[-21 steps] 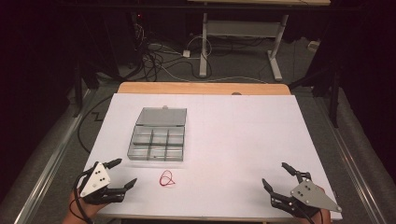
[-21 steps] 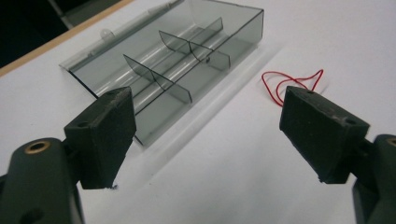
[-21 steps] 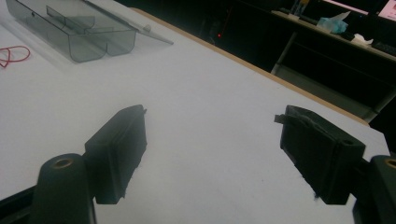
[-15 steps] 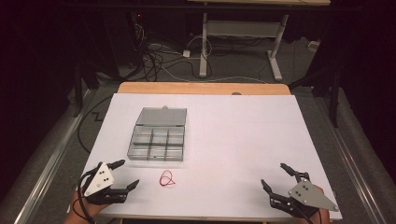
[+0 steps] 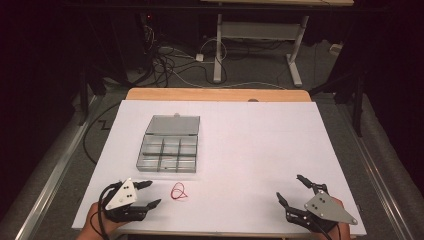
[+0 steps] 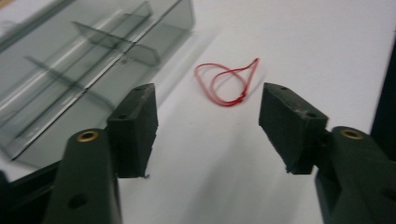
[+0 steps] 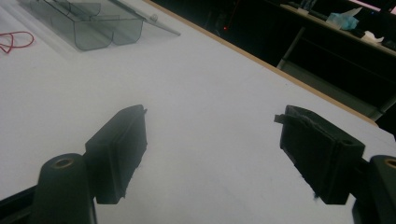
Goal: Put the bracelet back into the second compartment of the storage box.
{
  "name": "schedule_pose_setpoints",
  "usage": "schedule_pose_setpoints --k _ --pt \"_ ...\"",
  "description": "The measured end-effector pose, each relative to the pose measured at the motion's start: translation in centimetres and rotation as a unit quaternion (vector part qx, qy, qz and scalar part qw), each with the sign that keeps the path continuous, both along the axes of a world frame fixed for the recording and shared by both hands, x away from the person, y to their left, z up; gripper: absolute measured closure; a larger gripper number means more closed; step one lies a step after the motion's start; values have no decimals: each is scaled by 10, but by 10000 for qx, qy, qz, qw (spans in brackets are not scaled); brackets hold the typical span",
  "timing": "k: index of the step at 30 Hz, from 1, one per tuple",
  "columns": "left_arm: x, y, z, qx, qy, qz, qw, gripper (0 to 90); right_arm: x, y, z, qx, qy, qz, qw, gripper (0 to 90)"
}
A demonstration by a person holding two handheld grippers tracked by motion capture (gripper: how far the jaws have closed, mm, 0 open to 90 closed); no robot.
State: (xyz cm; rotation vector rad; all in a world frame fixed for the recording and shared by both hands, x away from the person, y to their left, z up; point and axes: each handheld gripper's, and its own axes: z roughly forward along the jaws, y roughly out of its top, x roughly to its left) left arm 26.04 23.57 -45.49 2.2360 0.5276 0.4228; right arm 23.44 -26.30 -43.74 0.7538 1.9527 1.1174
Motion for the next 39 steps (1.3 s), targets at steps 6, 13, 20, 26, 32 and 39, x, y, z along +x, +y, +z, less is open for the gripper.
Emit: schedule_pose_setpoints --k 6,13,20,26,32,39 --pt "4 -28 -6 100 258 -528 9982 445 0 1 -2 -59 -9 10 10000 248" --pt "23 -48 -20 235 659 -727 9949 551 1 5 -4 -179 43 62 9998 252" --pt "36 -45 -27 119 1062 -721 9917 750 1 6 -6 -190 133 112 9997 264" --pt "36 -44 -27 158 1032 -581 9928 837 0 6 -7 -236 148 163 9995 266" --pt "33 -44 -25 258 909 -534 9941 862 0 6 -6 -241 153 183 9994 267" --pt "29 -36 -21 219 750 -425 9960 863 0 6 -5 -243 137 205 9994 268"
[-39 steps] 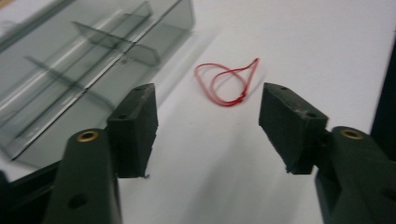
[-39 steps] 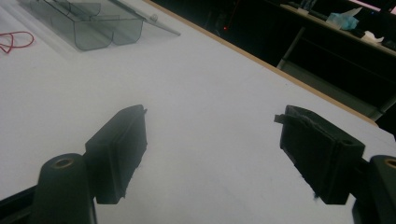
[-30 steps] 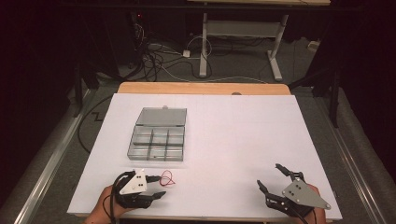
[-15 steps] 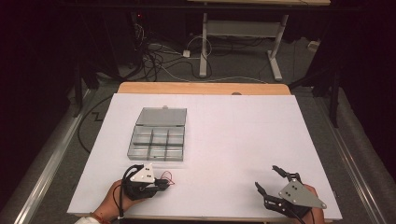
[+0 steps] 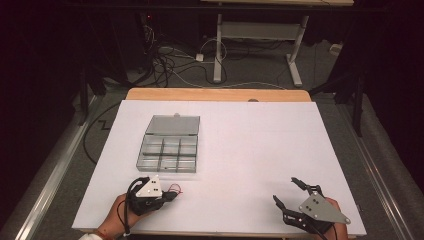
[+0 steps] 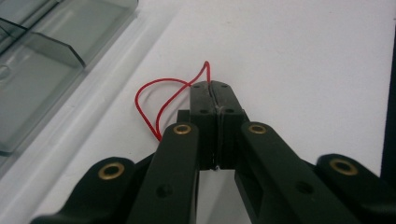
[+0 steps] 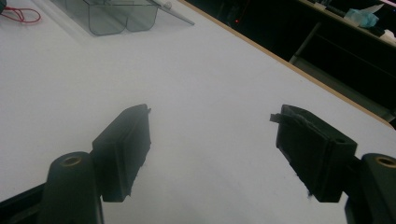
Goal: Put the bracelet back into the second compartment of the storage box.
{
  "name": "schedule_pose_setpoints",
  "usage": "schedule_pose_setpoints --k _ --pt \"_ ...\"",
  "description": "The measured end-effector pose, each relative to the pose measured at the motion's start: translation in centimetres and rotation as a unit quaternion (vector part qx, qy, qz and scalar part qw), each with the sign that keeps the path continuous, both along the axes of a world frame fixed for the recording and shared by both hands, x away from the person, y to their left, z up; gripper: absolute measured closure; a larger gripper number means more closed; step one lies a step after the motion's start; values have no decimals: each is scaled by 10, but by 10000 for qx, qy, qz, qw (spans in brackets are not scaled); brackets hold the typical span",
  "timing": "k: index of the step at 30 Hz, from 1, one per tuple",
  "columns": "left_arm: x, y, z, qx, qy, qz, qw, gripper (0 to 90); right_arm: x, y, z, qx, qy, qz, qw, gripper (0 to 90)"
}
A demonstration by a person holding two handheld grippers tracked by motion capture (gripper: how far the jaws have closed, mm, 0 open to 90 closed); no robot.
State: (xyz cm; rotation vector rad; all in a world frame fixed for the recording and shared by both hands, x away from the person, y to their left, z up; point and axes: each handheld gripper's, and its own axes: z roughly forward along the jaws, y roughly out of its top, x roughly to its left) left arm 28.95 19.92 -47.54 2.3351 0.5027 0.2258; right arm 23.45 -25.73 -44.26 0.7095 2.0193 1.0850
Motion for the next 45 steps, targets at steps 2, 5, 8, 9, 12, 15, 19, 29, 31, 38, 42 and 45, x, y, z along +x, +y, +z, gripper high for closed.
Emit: schedule_pose_setpoints --k 2,5,8,9,12,15,19,29,31,38,42,45 --pt "-1 0 1 -15 -24 -3 10000 862 0 0 0 -5 -2 6 10000 269" --pt "-4 2 5 -13 -115 -3 9999 862 0 0 0 -10 -3 -4 10000 269" --pt "-6 4 10 2 -233 16 9997 862 0 -1 0 -10 -28 6 10000 269" --pt "-6 4 10 2 -233 16 9997 862 0 -1 0 -12 -32 -3 10000 270" --pt "-7 6 14 28 -318 51 9995 863 -1 -1 1 6 -62 9 10000 273" --pt "-7 8 18 -19 -394 106 9992 862 -1 -1 1 0 -63 20 10000 273" --pt "-6 10 21 -43 -450 141 9989 863 0 -1 1 -11 -59 17 10000 273" --pt "-1 14 29 -127 -562 230 9981 862 0 0 0 -18 -63 25 10000 273" --pt "0 14 30 -130 -575 230 9980 862 -1 1 0 -4 -69 29 10000 273" --pt "5 19 35 -135 -642 333 9973 862 0 2 -1 -31 -48 64 10000 273" --pt "10 24 40 -191 -702 442 9964 862 0 3 -1 -42 -45 72 10000 273" --pt "13 27 44 -223 -769 517 9954 862 0 3 -1 -38 -58 69 10000 273"
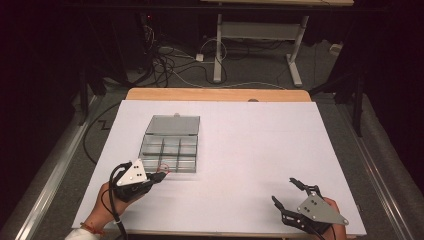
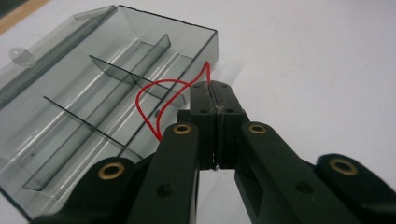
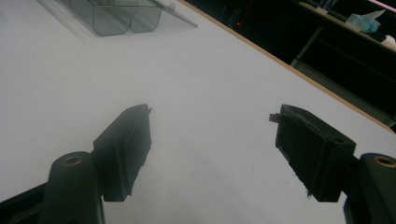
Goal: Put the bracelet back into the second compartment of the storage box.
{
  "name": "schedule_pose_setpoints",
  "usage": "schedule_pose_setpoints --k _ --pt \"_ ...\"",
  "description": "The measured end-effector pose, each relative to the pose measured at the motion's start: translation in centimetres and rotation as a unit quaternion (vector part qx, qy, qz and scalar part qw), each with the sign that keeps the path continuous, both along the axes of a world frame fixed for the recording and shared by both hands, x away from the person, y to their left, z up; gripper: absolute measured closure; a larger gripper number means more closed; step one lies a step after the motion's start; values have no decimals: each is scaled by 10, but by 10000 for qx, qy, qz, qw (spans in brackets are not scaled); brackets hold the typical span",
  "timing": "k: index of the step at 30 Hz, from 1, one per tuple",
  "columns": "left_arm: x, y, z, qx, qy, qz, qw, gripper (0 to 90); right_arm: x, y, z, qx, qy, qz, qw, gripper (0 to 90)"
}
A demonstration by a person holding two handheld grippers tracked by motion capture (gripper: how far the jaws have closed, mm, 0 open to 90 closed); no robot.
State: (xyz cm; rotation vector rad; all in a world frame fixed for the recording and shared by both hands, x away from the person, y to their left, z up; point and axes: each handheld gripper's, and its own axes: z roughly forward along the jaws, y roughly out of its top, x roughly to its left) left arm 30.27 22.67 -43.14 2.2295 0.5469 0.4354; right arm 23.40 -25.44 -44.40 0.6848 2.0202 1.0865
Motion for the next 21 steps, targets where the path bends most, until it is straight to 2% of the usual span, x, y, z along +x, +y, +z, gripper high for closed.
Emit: schedule_pose_setpoints --k 6,21 --pt "7 3 4 -32 -57 86 9999 862 1 0 0 16 3 -29 10000 270" --pt "38 0 12 -210 -128 250 9994 862 2 -1 -2 21 30 -108 9999 263"
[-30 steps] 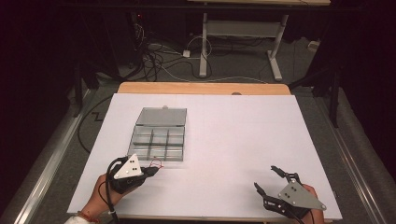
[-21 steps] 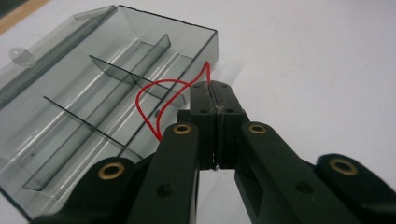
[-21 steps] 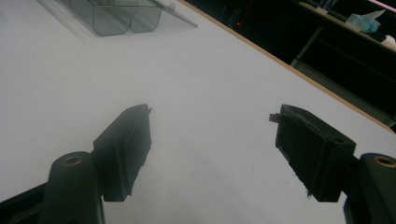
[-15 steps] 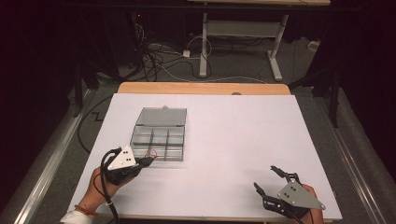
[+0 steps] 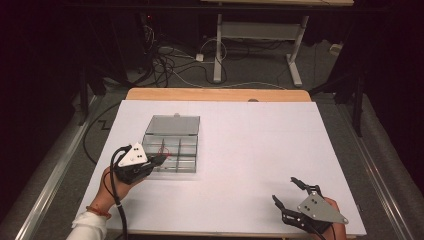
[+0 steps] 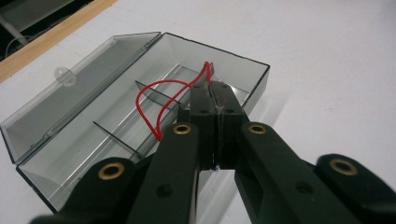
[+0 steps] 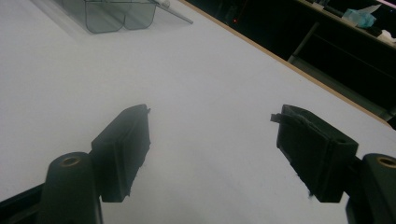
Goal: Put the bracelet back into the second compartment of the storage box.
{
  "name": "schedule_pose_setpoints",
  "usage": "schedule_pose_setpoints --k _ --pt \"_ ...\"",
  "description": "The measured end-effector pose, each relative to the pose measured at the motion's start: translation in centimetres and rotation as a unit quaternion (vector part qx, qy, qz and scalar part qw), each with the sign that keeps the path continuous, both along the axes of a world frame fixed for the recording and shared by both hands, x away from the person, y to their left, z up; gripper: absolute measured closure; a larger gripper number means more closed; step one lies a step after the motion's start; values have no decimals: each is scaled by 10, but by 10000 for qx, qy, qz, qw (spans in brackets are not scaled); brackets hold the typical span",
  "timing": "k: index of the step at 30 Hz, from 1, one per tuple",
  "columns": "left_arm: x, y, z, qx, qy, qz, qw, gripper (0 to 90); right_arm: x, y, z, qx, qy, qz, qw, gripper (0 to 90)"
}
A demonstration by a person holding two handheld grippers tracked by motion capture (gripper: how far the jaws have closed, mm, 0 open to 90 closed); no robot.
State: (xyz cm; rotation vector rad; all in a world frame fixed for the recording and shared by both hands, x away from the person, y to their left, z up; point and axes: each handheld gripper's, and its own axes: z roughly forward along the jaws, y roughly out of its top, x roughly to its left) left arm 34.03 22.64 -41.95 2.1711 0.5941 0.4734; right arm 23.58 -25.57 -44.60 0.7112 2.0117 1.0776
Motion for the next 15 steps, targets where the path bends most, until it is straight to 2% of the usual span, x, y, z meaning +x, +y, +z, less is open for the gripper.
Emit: schedule_pose_setpoints --k 15 --pt "25 -12 1 -143 73 93 9998 862 1 -1 -1 -42 31 5 10000 263"
